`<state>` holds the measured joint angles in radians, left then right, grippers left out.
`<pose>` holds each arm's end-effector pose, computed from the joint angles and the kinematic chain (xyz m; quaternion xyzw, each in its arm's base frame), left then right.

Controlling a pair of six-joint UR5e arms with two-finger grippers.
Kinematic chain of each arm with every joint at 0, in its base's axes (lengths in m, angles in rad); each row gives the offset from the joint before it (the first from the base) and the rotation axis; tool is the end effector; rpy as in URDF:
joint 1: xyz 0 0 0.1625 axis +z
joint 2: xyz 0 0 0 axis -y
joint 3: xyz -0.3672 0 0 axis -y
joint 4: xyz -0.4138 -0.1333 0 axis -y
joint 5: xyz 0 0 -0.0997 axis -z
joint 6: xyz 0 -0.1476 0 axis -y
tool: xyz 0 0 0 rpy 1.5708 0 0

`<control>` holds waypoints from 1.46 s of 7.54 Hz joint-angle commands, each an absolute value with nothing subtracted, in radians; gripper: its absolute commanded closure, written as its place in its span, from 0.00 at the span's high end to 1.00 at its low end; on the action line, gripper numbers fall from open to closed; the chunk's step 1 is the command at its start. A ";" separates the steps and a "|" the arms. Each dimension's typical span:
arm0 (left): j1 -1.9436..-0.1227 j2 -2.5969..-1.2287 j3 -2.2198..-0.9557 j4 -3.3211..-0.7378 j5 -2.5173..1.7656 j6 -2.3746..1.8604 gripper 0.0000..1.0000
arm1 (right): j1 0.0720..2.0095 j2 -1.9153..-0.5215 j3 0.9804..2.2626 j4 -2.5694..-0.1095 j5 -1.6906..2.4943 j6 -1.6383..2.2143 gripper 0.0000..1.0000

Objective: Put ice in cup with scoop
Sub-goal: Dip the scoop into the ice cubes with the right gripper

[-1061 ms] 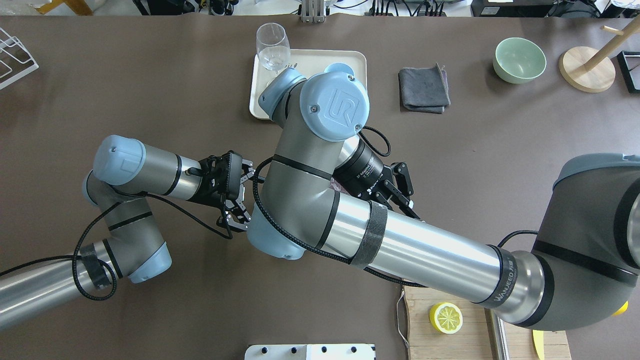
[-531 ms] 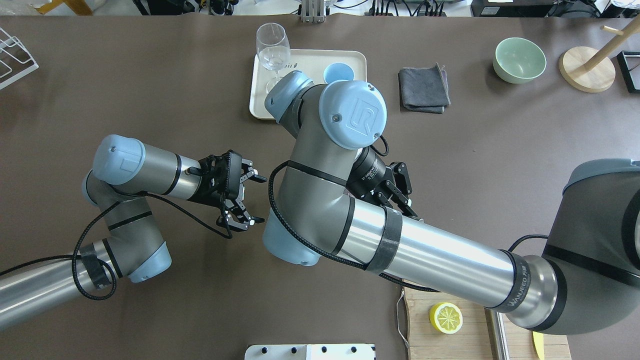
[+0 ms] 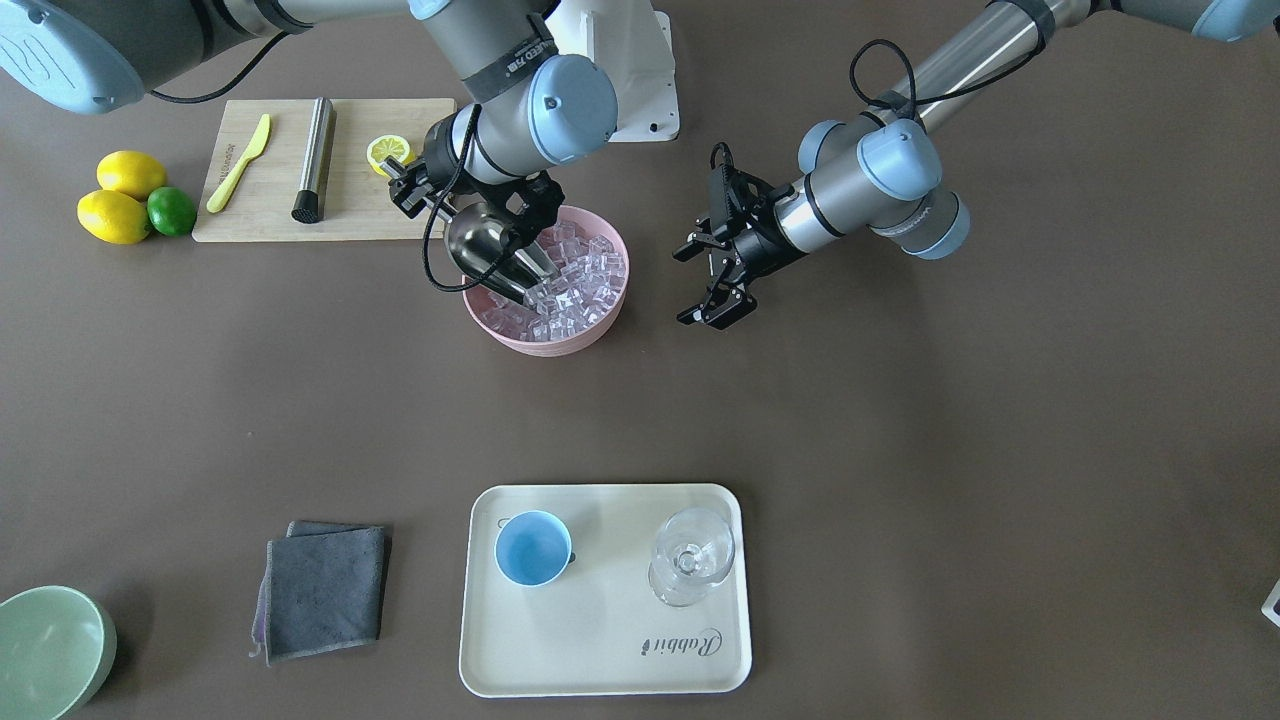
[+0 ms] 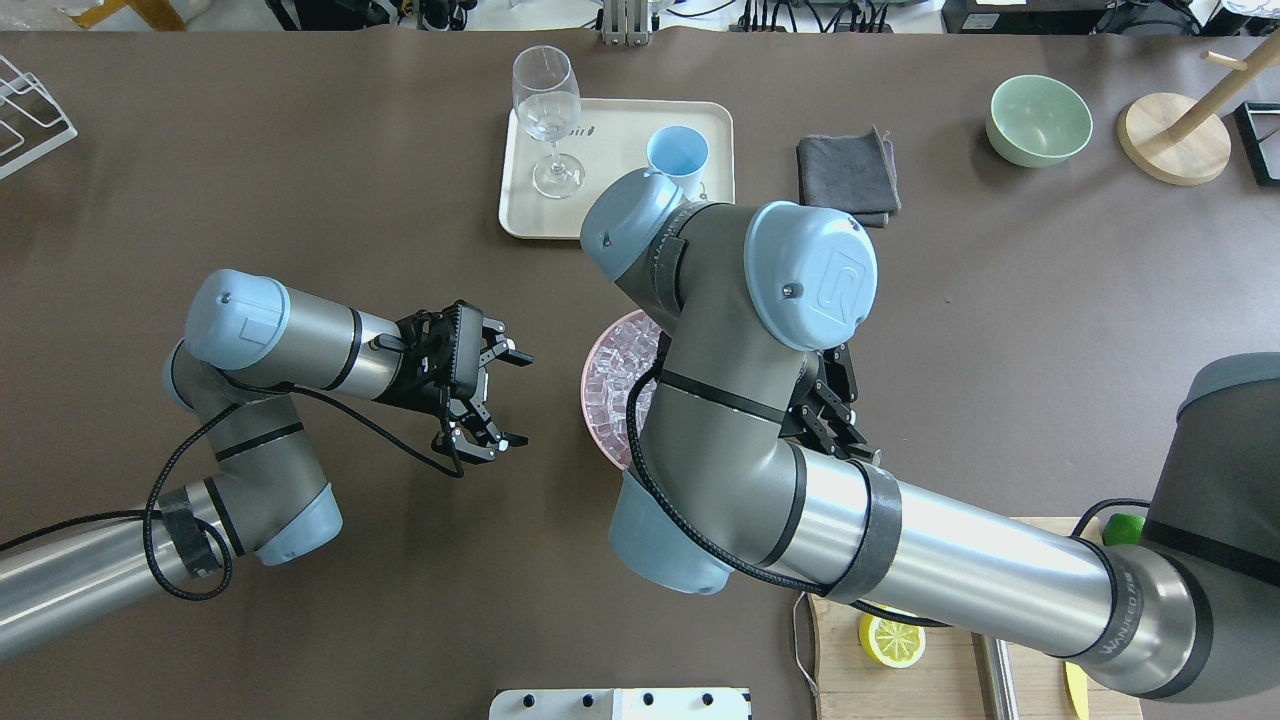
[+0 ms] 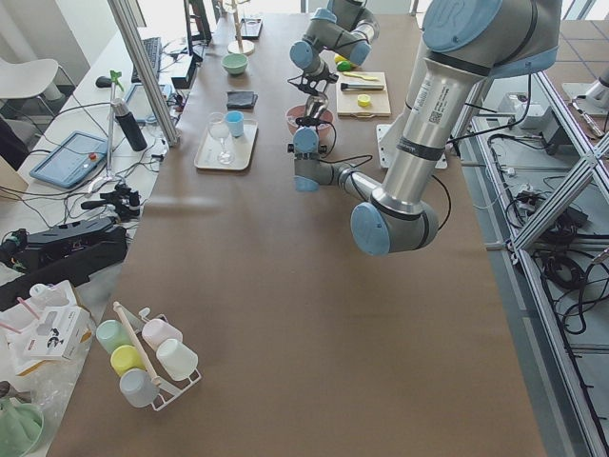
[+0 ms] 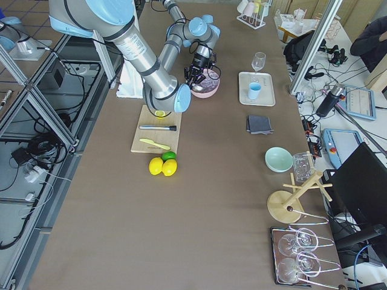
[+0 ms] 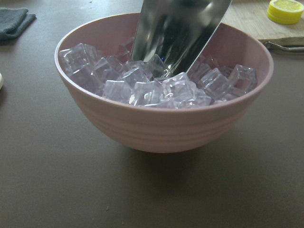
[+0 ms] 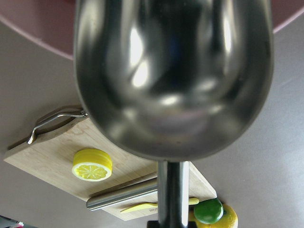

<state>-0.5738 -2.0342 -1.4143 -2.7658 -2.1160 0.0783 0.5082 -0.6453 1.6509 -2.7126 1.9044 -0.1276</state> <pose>0.5498 -0.4230 0.2752 0.5018 0.4678 0.5183 0.5106 -0.4783 -0.3637 0.1856 -0.1346 -0.1176 -0.5422 0.8210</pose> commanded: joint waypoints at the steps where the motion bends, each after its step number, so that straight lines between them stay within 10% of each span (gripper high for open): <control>1: -0.577 -2.034 -1.414 -2.766 -2.115 0.080 0.98 | 0.500 -0.698 1.715 -2.646 1.875 -0.104 0.00; 11: -0.577 -2.034 -1.414 -2.766 -2.114 0.080 0.98 | 0.499 -0.765 1.733 -2.467 1.861 -0.103 0.00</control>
<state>-0.5764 -2.0341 -1.4132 -2.7658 -2.1154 0.0797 0.5000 -0.7469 1.7172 -2.4746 1.8648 -0.1013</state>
